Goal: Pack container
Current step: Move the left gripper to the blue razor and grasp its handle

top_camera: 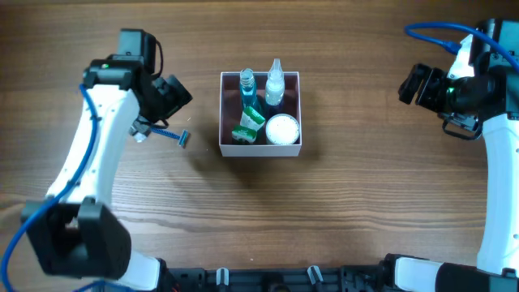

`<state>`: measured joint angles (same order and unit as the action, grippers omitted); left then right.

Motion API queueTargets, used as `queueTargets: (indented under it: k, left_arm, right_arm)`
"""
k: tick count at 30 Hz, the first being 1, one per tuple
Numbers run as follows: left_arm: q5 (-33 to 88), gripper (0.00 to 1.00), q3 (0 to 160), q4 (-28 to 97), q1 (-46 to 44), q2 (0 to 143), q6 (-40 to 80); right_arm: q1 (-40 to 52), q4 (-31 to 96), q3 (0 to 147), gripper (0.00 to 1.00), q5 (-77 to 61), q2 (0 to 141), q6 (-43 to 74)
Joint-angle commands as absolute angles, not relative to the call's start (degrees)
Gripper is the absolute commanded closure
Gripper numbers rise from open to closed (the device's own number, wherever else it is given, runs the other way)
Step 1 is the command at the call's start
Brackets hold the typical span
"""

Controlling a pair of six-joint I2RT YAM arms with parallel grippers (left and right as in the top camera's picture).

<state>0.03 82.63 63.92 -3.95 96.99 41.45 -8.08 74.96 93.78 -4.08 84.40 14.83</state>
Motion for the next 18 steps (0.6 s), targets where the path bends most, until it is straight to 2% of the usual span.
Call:
queueTargets:
  k: [1, 9, 18]
  left_arm:
    - [2.46, 0.00, 77.03, 59.48, -3.73, 100.49, 55.31]
    - [2.09, 0.00, 71.42, 52.42, -1.91, 103.81, 63.70]
    - [1.23, 0.00, 71.24, 49.82, 1.87, 108.92, 63.66]
  right_arm:
    - [-8.16, 74.70, 93.32, 0.00, -4.62, 85.03, 13.89]
    - [-8.16, 74.85, 93.32, 0.00, -5.08, 85.03, 13.65]
    - [-8.16, 74.85, 93.32, 0.00, -5.19, 85.03, 13.67]
